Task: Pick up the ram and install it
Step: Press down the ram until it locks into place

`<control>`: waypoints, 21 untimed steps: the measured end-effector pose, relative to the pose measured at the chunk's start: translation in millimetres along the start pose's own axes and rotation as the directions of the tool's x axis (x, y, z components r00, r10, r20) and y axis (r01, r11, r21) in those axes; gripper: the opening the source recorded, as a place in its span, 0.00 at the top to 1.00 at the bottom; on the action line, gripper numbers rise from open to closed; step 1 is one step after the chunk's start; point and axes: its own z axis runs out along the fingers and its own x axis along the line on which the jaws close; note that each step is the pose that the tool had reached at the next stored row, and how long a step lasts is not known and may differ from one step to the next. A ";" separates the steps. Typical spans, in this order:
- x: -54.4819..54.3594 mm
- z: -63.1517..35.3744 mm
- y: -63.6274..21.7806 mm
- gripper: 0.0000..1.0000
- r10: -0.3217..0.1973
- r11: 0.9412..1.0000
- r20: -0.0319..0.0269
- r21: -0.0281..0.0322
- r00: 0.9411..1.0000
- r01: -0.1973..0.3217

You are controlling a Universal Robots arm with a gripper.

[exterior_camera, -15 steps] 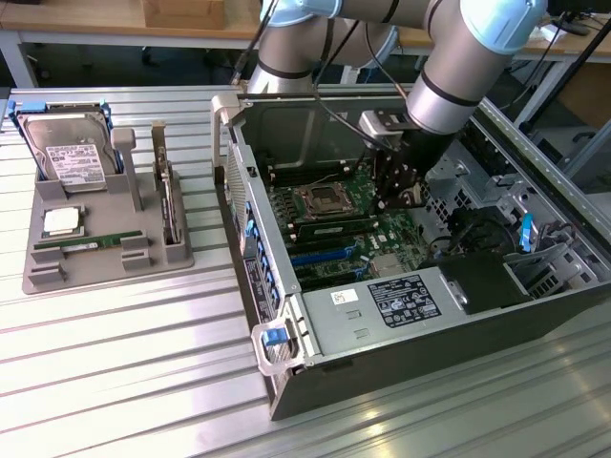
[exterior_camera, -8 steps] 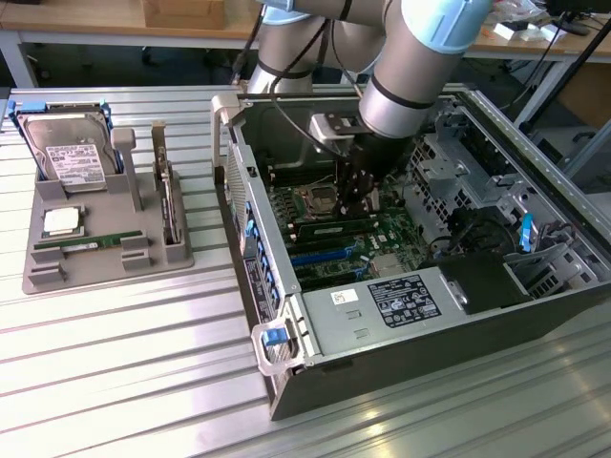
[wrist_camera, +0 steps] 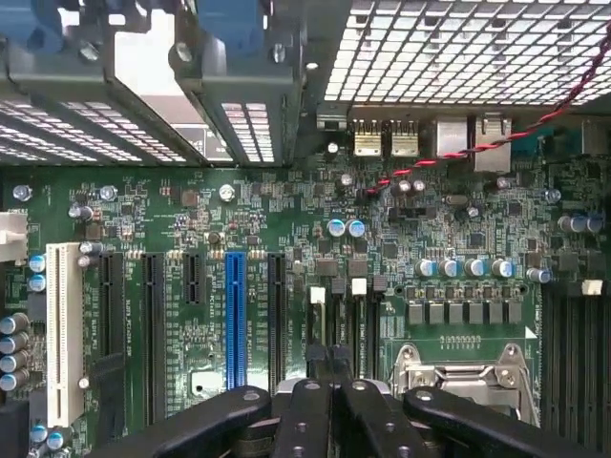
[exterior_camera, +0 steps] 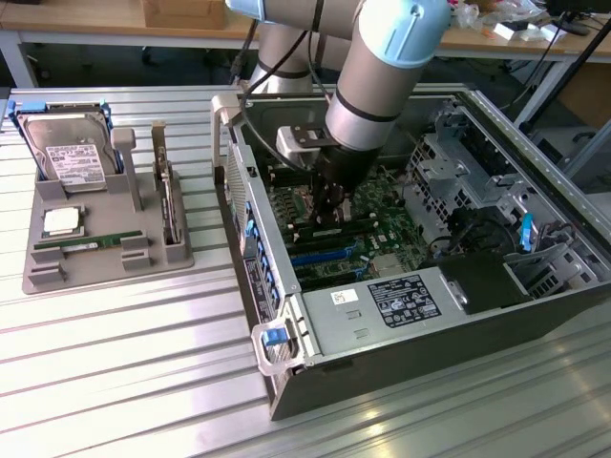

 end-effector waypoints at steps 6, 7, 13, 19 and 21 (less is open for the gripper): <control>-0.6 -21.2 -27.4 0.90 -0.001 1.000 0.005 -0.008 1.000 0.001; -0.7 -21.9 -39.2 0.90 -0.001 1.000 0.008 -0.014 1.000 0.001; -0.8 -25.8 -98.6 0.90 0.000 0.999 0.023 -0.043 1.000 0.001; -1.1 -30.2 -134.0 0.90 0.000 0.999 0.035 -0.053 0.999 0.001; -1.8 -44.9 -140.7 0.90 0.000 0.999 0.038 -0.053 0.999 0.002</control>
